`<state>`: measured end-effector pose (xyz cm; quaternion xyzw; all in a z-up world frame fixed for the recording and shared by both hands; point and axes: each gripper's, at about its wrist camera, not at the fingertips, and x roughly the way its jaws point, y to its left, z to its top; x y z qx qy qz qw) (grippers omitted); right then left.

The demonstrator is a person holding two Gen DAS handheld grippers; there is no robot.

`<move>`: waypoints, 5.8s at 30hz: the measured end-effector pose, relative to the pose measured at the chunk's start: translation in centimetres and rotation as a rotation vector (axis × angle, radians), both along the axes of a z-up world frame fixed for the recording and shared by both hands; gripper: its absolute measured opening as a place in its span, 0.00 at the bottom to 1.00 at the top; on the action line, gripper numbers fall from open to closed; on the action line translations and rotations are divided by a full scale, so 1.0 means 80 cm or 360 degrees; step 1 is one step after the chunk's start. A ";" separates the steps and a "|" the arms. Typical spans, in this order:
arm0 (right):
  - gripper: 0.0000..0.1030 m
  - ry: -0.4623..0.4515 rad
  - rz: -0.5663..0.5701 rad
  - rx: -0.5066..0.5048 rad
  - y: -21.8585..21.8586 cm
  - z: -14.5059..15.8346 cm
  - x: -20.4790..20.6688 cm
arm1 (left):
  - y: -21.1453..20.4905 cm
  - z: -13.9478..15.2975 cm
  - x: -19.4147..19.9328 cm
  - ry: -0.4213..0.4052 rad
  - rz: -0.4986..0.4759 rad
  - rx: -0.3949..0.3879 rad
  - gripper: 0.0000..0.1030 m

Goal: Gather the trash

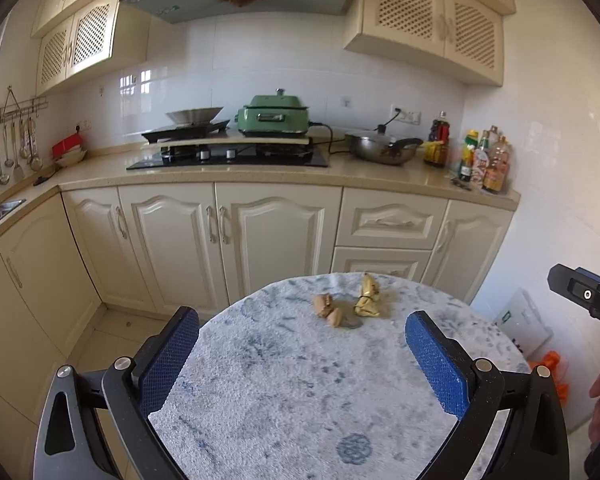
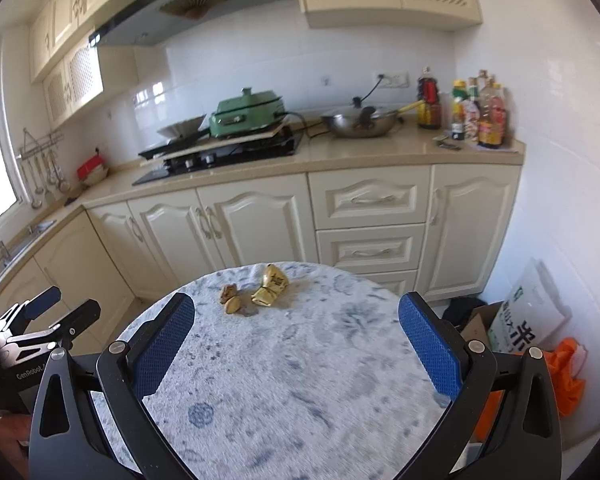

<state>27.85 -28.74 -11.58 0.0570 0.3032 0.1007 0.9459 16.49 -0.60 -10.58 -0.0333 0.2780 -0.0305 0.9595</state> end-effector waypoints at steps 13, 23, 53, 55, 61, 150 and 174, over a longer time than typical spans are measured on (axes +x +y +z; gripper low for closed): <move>1.00 0.0276 0.0074 0.0006 0.055 -0.116 0.147 | -0.010 -0.087 0.177 0.0214 -0.0023 0.0033 0.99; 0.88 0.0430 0.0128 0.0009 0.087 -0.182 0.234 | -0.018 -0.144 0.289 0.0346 -0.0015 0.0056 0.99; 0.33 0.0509 0.0246 0.0062 0.055 -0.206 0.214 | -0.063 -0.233 0.421 0.0520 -0.0350 0.0071 0.33; 0.33 0.0512 0.0249 0.0064 0.055 -0.204 0.210 | -0.054 -0.234 0.417 0.0522 -0.0342 0.0037 0.33; 0.26 0.0507 0.0263 0.0074 0.053 -0.195 0.193 | -0.036 -0.227 0.379 0.0520 -0.0310 -0.0019 0.33; 0.84 0.0587 -0.1113 0.0560 -0.523 -0.240 -0.283 | -0.704 -0.171 0.023 0.0638 -0.1482 0.0354 0.99; 1.00 0.0367 -0.1117 0.0463 -0.446 -0.124 -0.275 | -0.489 -0.045 -0.064 0.0252 -0.1223 0.0206 0.99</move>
